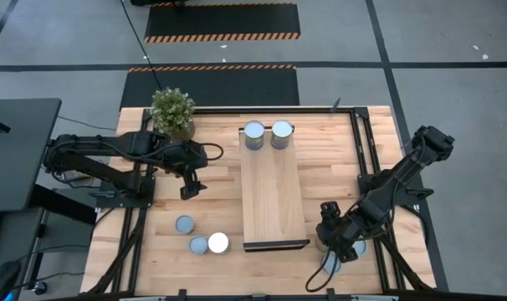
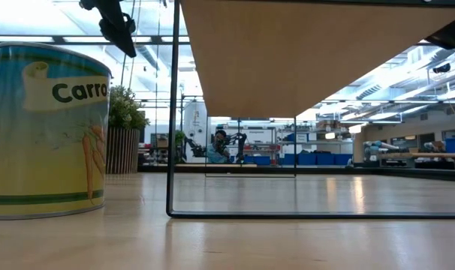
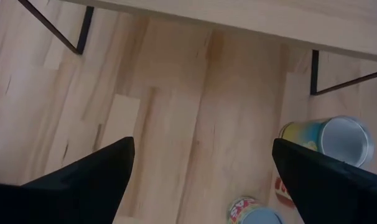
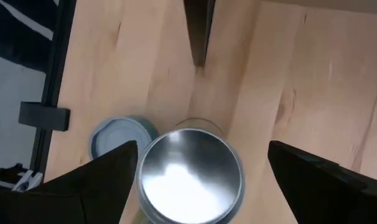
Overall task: Pick and place cans onto a shelf
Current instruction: Put the canned oranges on the shelf
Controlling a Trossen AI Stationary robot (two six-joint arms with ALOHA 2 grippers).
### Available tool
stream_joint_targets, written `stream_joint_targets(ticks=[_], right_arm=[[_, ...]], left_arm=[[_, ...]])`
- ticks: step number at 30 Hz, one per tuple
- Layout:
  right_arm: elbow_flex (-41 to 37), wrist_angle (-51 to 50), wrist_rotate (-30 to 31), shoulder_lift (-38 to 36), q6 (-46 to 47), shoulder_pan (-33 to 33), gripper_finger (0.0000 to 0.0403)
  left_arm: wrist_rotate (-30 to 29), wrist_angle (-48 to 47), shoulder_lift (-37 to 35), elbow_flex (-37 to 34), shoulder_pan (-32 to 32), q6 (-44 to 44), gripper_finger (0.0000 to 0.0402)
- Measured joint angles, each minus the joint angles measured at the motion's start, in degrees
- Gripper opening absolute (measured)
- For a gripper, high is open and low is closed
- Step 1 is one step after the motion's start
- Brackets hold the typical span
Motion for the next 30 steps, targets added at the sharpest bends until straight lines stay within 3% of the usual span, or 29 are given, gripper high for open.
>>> stream_joint_targets(ticks=[21,27,30], right_arm=[[0.00,-1.11,-0.29,8.67,-1.20,3.44,0.0359],[0.02,-4.22,-0.48,9.04,8.48,2.39,0.0315],[-0.02,-7.56,-0.28,8.16,14.53,0.78,0.0312]], left_arm=[[0.00,0.14,0.00,0.00,0.00,-0.46,0.0386],[-0.01,0.20,0.02,0.00,0.02,-0.46,0.0386],[-0.01,0.51,0.02,0.00,0.02,-0.42,0.0386]])
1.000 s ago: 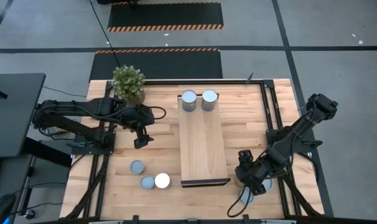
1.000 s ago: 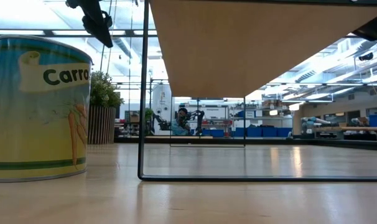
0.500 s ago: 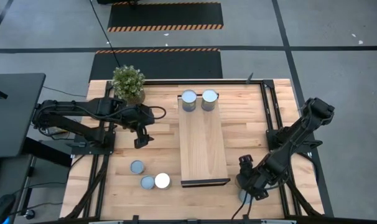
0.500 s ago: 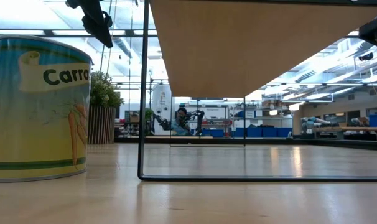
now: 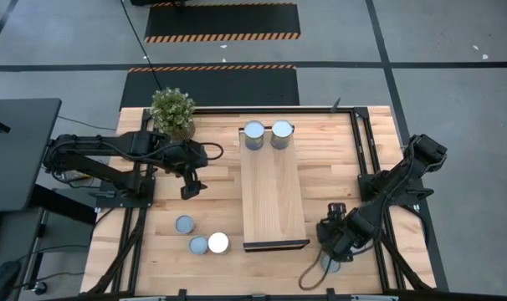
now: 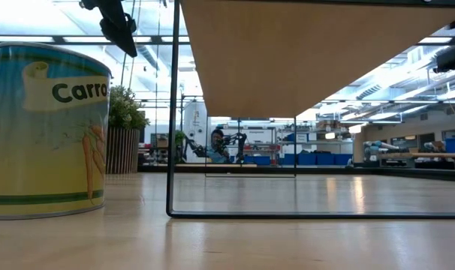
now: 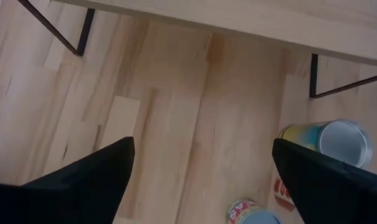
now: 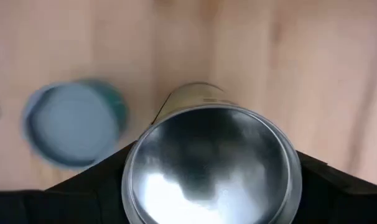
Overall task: Pick and place cans onto a shelf
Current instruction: Put the canned oranges on the shelf
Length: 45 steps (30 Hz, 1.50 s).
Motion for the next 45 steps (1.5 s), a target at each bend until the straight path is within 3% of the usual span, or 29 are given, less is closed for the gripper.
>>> stream_joint_targets(ticks=[6,10,16,21,27,35,45], right_arm=[[0.02,-9.23,0.46,-4.23,13.93,-7.21,0.0325],[1.48,-15.43,2.43,-9.63,14.97,-13.75,0.0329],[8.04,-20.24,5.40,-16.47,4.22,-22.64,0.0321],[17.32,-25.89,8.89,-16.32,-5.07,-29.18,0.0323],[28.33,-26.21,10.78,-11.11,-19.68,-35.28,0.0324],[40.56,-25.85,6.24,-1.46,-38.34,-41.56,0.0323],[43.95,-22.72,3.36,6.47,-52.61,-44.68,0.0323]], left_arm=[[-0.03,1.48,0.00,0.02,0.22,0.04,0.0386],[-0.15,1.99,0.00,0.02,0.22,0.45,0.0386],[-0.47,2.52,0.00,0.02,0.22,1.79,0.0386],[-0.47,3.84,0.00,0.02,0.22,1.52,0.0386],[-0.47,4.83,0.00,0.02,0.22,1.49,0.0386],[-0.49,4.87,0.00,0.02,0.22,0.35,0.0386],[-0.48,4.87,0.02,0.02,0.22,-0.03,0.0386]])
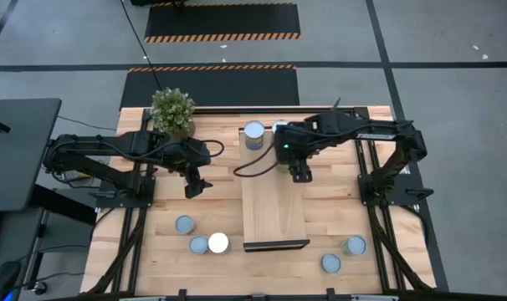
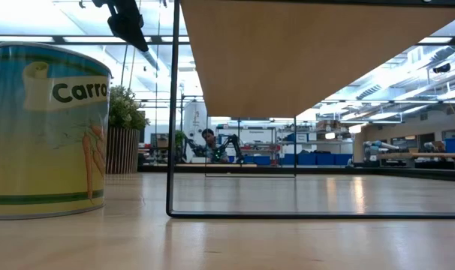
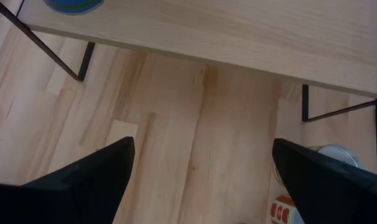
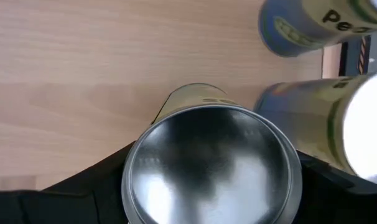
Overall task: Pick and place cans onto a shelf
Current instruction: Put the canned oranges on the shelf, then put the canned carrots on the shelf
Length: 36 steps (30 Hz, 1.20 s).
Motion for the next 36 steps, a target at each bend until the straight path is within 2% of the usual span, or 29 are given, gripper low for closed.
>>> stream_joint_targets(ticks=[5,16,30,36], right_arm=[[0.02,0.31,-0.07,1.40,-3.67,0.02,0.0330],[0.07,3.23,2.13,1.95,-11.02,0.14,0.0388],[0.07,0.43,16.21,1.69,-14.00,3.03,0.0383],[0.07,-0.99,17.76,1.69,-13.98,2.31,0.0378]], left_arm=[[0.01,-0.02,0.00,0.00,0.00,-0.02,0.0386],[0.01,-0.08,0.00,0.00,0.00,0.01,0.0386],[0.01,-0.13,0.00,0.02,0.00,0.07,0.0386],[0.01,-0.12,0.00,0.02,0.00,0.11,0.0386]])
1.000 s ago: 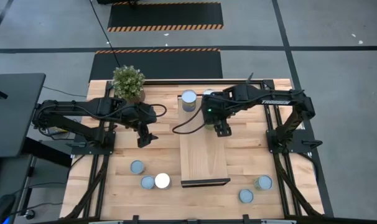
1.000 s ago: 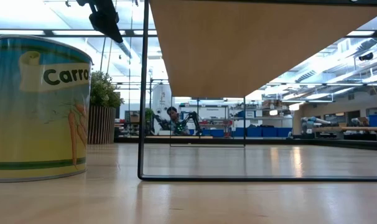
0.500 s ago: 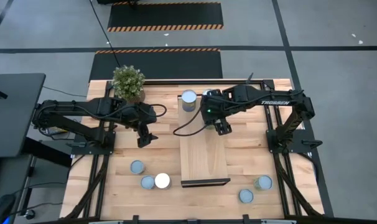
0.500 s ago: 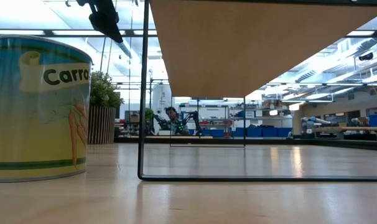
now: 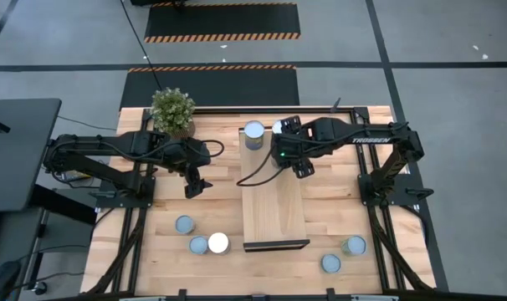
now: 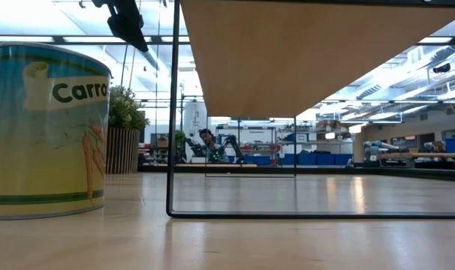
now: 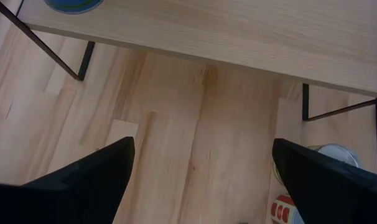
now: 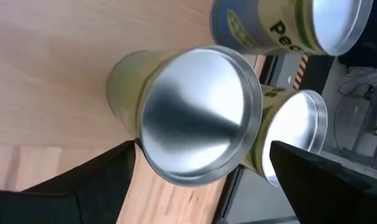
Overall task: Pick and place cans onto a shelf
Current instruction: Put the canned carrots on the shelf
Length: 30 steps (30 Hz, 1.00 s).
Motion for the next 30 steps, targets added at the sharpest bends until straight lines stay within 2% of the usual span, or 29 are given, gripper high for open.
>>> stream_joint_targets(ticks=[4,13,17,21,28,30], right_arm=[[0.00,-0.77,2.17,0.00,0.51,-0.50,0.0373],[-0.02,-1.71,2.92,-2.23,5.25,-0.84,0.0372],[-0.01,-1.75,2.34,-5.11,9.51,0.16,0.0372],[-0.02,-1.75,-0.53,-7.44,16.90,1.97,0.0372],[0.00,-1.76,-1.03,-8.17,29.24,8.06,0.0372],[0.00,-1.90,0.47,-8.17,31.47,10.10,0.0372]], left_arm=[[0.00,-0.22,0.00,0.00,0.00,-0.02,0.0386],[0.43,-1.04,0.00,0.00,-0.07,-0.79,0.0386],[6.29,-2.09,0.00,0.00,-0.56,-2.39,0.0386],[10.63,-4.68,0.00,-0.01,-4.09,-3.92,0.0386],[10.83,-5.19,0.56,-0.02,-13.21,-8.01,0.0386],[10.86,-5.12,1.91,-0.04,-15.45,-10.12,0.0386]])
